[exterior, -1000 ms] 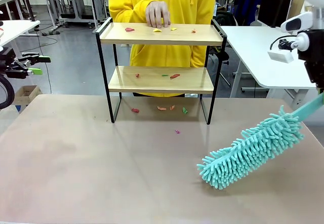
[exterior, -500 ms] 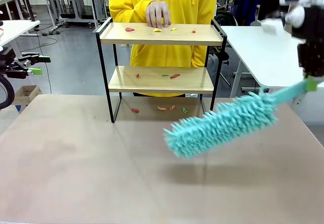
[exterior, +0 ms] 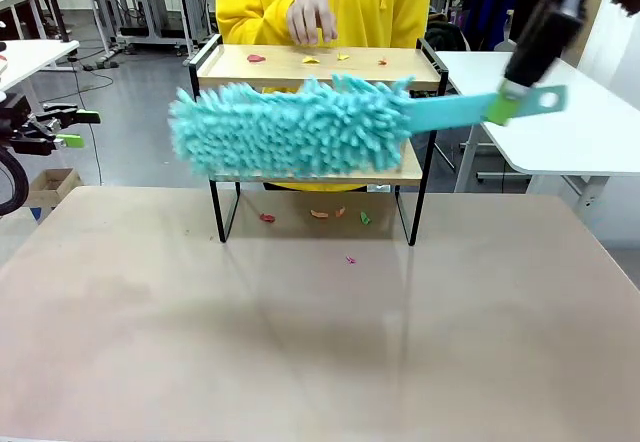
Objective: Clean the shelf.
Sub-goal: Clean the specific section of the Shelf indicated by the human with the Duster.
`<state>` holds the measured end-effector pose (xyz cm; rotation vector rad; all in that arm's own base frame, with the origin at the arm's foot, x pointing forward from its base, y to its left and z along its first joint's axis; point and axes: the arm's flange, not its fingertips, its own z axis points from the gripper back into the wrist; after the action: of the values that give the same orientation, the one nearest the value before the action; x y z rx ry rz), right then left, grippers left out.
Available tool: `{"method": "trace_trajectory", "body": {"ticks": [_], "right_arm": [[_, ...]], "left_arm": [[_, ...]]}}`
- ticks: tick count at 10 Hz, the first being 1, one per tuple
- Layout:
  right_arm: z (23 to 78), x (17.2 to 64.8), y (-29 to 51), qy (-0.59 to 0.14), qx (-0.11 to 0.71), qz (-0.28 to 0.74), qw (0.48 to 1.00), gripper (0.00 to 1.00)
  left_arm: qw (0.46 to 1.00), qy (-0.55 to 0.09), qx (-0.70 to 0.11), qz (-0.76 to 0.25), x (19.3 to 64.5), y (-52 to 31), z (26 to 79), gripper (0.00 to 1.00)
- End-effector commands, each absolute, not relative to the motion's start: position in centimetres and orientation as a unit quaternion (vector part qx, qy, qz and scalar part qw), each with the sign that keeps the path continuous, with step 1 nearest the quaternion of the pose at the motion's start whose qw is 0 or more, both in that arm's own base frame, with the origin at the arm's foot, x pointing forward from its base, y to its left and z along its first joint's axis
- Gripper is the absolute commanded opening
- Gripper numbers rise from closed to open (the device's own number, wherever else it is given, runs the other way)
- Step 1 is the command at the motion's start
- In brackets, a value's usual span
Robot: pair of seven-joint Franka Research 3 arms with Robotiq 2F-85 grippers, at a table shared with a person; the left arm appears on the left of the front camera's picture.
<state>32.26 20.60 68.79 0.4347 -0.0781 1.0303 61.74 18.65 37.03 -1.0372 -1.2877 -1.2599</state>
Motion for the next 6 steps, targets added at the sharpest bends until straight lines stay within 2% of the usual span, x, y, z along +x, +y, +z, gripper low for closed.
{"method": "trace_trajectory", "body": {"ticks": [1,2,3,4,6], "right_arm": [[67.7,29.9,23.2,-0.130,0.190,0.352,0.907,0.13],[67.3,29.3,24.1,-0.161,0.180,0.337,0.910,0.13],[67.0,28.8,23.7,-0.129,0.189,0.406,0.885,0.13],[69.1,30.9,23.4,-0.108,0.215,0.378,0.894,0.13],[69.1,30.9,23.4,-0.108,0.215,0.378,0.894,0.13]], "left_arm": [[0.506,-0.533,-0.430,-0.524,61.7,18.6,37.2,1.00],[0.506,-0.533,-0.430,-0.524,61.7,18.6,37.2,1.00],[0.506,-0.533,-0.430,-0.524,61.7,18.6,37.2,1.00],[0.506,-0.533,-0.430,-0.524,61.7,18.6,37.2,1.00],[0.506,-0.533,-0.430,-0.524,61.7,18.6,37.2,1.00]]}}
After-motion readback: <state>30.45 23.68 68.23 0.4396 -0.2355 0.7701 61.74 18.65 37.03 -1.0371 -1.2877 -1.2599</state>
